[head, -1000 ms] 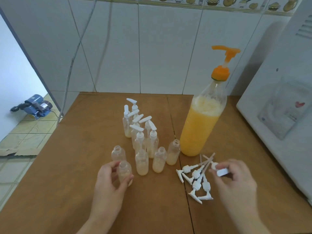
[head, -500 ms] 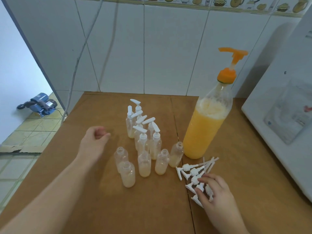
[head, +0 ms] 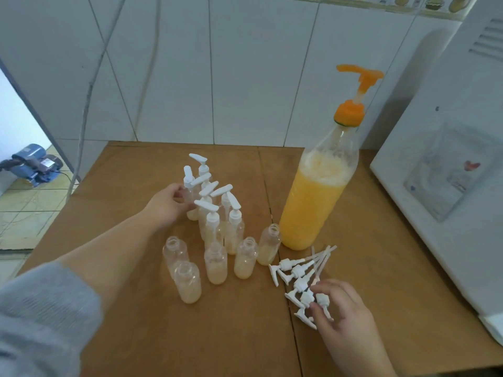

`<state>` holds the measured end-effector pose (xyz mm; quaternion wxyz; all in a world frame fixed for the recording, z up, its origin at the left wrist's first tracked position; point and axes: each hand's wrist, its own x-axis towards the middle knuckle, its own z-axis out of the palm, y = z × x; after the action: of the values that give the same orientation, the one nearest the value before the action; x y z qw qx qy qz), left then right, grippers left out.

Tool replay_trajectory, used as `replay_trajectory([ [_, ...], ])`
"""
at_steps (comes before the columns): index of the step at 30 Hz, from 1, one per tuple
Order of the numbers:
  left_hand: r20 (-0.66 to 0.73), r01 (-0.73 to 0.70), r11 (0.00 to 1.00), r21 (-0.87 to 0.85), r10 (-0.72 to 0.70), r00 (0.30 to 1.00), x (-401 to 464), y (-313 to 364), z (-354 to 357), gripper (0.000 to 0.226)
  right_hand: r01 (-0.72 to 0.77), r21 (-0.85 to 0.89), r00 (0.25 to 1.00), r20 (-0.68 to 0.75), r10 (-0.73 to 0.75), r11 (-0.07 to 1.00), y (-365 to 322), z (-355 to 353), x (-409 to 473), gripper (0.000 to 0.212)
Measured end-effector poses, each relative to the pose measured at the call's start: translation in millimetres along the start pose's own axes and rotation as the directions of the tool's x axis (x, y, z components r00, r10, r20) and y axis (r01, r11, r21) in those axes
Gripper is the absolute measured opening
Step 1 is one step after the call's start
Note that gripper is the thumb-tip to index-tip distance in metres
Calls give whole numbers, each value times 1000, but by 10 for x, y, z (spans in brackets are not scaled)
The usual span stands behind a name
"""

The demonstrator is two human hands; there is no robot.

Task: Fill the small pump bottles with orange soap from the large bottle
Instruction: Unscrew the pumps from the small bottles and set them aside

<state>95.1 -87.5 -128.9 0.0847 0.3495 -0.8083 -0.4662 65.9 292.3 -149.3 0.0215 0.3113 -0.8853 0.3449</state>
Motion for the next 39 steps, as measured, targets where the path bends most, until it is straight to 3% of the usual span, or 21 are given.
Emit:
replay_trajectory([
  [4, -142, -24, 999, 24, 28, 989, -105, -71, -2, 39, 63, 54, 997, -36, -62, 997, -156, -14, 50, 44],
  [7, -347, -66, 989, -129, 17, 938, -287, -82, -103, 47, 70, 151, 995, -87, -58, 986, -377, -70, 136, 48],
  [10, -497, -194, 943, -270, 35, 867, -585, 75, -281, 37, 146, 230, 974, -204, -100, 962, -700, -172, 302, 40],
  [12, -534, -305, 915, -263, 126, 836, -800, 251, -384, 36, 195, 309, 961, -252, -117, 931, -963, -268, 443, 29],
  [15, -451, -407, 887, -219, 277, 848, -1200, 587, -399, 43, 99, 538, 993, -113, -45, 837, -1403, -435, 642, 19],
  [17, -373, -441, 887, -137, 366, 852, -1484, 767, -313, 39, -40, 715, 999, 41, 16, 698, -1683, -534, 748, 27],
  [20, -313, -495, 866, -66, 453, 835, -1782, 896, -132, 40, -139, 802, 990, 91, 111, 582, -1931, -597, 853, 29],
  [25, -192, -397, 890, -225, 359, 913, -1987, 995, 31, 37, -178, 725, 979, 65, 192, 666, -1893, -583, 927, 22],
  [27, -31, -281, 860, -426, 296, 955, -1998, 960, 8, 33, -204, 701, 979, 166, 121, 684, -1847, -663, 943, 22],
  [30, 181, -107, 755, -647, 288, 941, -2048, 892, -17, 38, -212, 669, 938, 345, -45, 712, -1770, -848, 978, 43],
  [33, 174, -84, 704, -705, 287, 942, -2079, 861, 24, 43, -206, 645, 947, 321, -16, 736, -1630, -946, 1038, 72],
  [36, 164, -94, 728, -680, 276, 947, -2055, 846, 97, 53, -261, 712, 931, 365, -26, 652, -1626, -905, 980, 73],
  [39, 179, -70, 712, -699, 268, 947, -2049, 893, 146, 39, -288, 749, 926, 376, -26, 596, -1668, -794, 907, 69],
])
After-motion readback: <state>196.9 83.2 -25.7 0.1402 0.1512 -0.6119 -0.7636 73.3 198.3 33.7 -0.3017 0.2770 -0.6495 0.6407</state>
